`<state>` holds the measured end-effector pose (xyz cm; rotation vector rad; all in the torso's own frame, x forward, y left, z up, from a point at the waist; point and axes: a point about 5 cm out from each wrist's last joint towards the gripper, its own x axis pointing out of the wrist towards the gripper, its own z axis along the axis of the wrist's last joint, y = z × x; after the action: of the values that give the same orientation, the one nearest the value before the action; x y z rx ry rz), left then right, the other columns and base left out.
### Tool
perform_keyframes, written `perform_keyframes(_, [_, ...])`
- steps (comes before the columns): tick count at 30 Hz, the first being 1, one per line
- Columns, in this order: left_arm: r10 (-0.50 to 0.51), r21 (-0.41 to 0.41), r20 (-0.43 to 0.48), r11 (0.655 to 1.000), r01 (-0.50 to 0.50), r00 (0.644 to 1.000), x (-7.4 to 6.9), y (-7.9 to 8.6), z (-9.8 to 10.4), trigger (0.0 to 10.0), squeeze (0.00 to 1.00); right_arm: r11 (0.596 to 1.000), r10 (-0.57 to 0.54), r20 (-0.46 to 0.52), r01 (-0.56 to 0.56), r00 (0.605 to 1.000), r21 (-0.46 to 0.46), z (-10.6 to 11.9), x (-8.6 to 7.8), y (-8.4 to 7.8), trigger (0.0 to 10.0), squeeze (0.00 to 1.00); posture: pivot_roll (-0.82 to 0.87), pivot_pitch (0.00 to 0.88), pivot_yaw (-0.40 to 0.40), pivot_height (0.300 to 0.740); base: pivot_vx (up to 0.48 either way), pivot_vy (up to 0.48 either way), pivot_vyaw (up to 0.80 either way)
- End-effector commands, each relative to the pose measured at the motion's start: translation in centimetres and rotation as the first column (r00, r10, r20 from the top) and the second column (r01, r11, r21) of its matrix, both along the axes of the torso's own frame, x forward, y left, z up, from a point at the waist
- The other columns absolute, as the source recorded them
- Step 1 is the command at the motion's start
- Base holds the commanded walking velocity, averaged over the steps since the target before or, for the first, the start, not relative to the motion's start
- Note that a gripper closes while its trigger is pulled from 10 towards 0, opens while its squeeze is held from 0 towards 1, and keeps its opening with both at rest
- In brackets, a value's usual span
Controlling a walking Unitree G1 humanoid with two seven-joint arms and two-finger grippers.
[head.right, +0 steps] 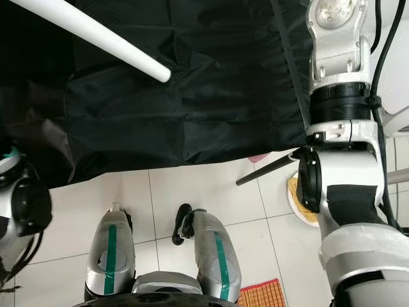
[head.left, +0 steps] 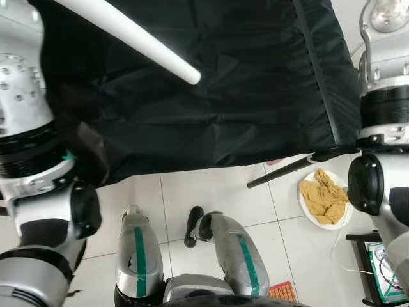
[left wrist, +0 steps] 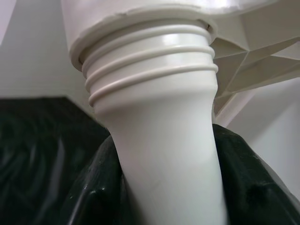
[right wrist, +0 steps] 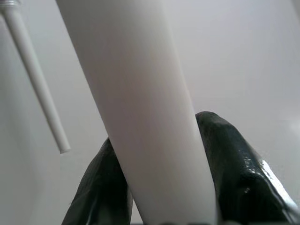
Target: Building children table
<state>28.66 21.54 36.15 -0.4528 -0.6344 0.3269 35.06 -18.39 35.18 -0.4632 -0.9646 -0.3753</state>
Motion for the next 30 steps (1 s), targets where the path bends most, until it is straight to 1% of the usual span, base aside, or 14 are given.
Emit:
perform_keyframes(1, [-0.231,0.297,0.148,0.938,0.18,0.962,-1.5,-1.6,2.3,10.0,0.0,0.994,0.023,0.168,-0.041,0.985,0.105,2.9,-2.1,-1.7,0.0,0.0,0.24,0.088,-0.135,0.74,0.0,0.0,0.0])
perform_keyframes(8, [-0.243,0.418,0.106,0.891,0.178,0.964,-2.3,-1.0,2.2,10.0,0.0,0.991,0.102,0.095,-0.11,0.99,0.082,0.6,-3.1,-2.5,0.0,0.0,0.23,0.089,-0.135,0.74,0.0,0.0,0.0])
perform_keyframes(11, [-0.245,0.456,0.086,0.872,0.181,0.966,-2.5,-0.8,2.2,10.0,0.0,0.979,0.165,0.043,-0.169,0.985,0.113,-0.8,-3.2,-2.8,0.0,0.0,0.22,0.087,-0.124,0.74,0.0,0.0,0.0])
perform_keyframes(13, [-0.249,0.493,0.056,0.849,0.19,0.967,-2.6,-0.8,1.8,10.0,0.0,0.951,0.264,-0.016,-0.257,0.964,0.17,-2.7,-3.5,-3.0,0.0,0.0,0.22,0.08,-0.112,0.74,0.0,0.0,0.0])
perform_keyframes(14, [-0.249,0.493,0.056,0.849,0.19,0.967,-2.6,-0.8,1.8,10.0,0.0,0.951,0.264,-0.016,-0.257,0.964,0.17,-2.7,-3.5,-3.0,0.0,0.0,0.22,0.08,-0.112,0.74,0.0,0.0,0.0])
perform_keyframes(15, [-0.25,0.505,0.029,0.839,0.202,0.968,-2.4,-0.7,1.5,10.0,0.0,0.926,0.327,-0.057,-0.308,0.943,0.218,-4.1,-3.7,-3.3,0.0,0.0,0.21,0.076,-0.1,0.74,0.0,0.0,0.0])
perform_keyframes(18, [-0.247,0.505,0.021,0.839,0.202,0.969,-2.3,-0.6,1.5,10.0,0.0,0.916,0.347,-0.069,-0.323,0.935,0.238,-4.5,-3.8,-3.4,0.0,0.0,0.21,0.076,-0.1,0.74,0.0,0.0,0.0])
perform_keyframes(19, [-0.258,0.529,-0.004,0.819,0.221,0.966,-2.2,-0.8,1.3,10.0,0.0,0.907,0.379,-0.123,-0.341,0.917,0.249,-6.1,-4.0,-3.6,0.0,0.0,0.21,0.075,-0.081,0.74,0.0,0.0,0.0])
perform_keyframes(21, [-0.261,0.537,-0.014,0.812,0.227,0.965,-2.1,-0.9,1.2,10.0,0.0,0.906,0.382,-0.154,-0.337,0.911,0.255,-7.0,-4.1,-3.8,0.0,0.0,0.21,0.076,-0.08,0.74,0.0,0.0,0.0])
perform_keyframes(23, [-0.261,0.537,-0.014,0.812,0.227,0.965,-2.1,-0.9,1.2,10.0,0.0,0.906,0.382,-0.154,-0.337,0.911,0.255,-7.0,-4.1,-3.8,0.0,0.0,0.21,0.076,-0.08,0.74,0.0,0.0,0.0])
perform_keyframes(24, [-0.257,0.546,-0.049,0.802,0.241,0.965,-2.0,-1.0,0.7,10.0,0.0,0.886,0.401,-0.21,-0.319,0.892,0.336,-9.3,-4.0,-4.7,0.0,0.0,0.21,0.081,-0.065,0.74,0.0,0.0,0.0])
perform_keyframes(26, [-0.253,0.557,-0.073,0.792,0.25,0.965,-1.9,-1.1,0.4,10.0,0.0,0.871,0.42,-0.236,-0.315,0.876,0.378,-10.5,-4.0,-5.1,0.0,0.0,0.21,0.081,-0.065,0.74,0.0,0.0,0.0])
perform_keyframes(27, [-0.255,0.566,-0.094,0.782,0.262,0.962,-2.0,-1.3,0.0,10.0,0.0,0.869,0.427,-0.271,-0.31,0.862,0.386,-11.6,-4.1,-5.1,0.0,0.0,0.21,0.086,-0.06,0.74,0.0,0.0,0.0])
perform_keyframes(30, [-0.256,0.571,-0.106,0.775,0.27,0.961,-2.0,-1.4,-0.3,10.0,0.0,0.871,0.431,-0.294,-0.308,0.853,0.384,-12.3,-4.2,-5.0,0.0,0.0,0.21,0.086,-0.059,0.74,0.0,0.0,0.0])
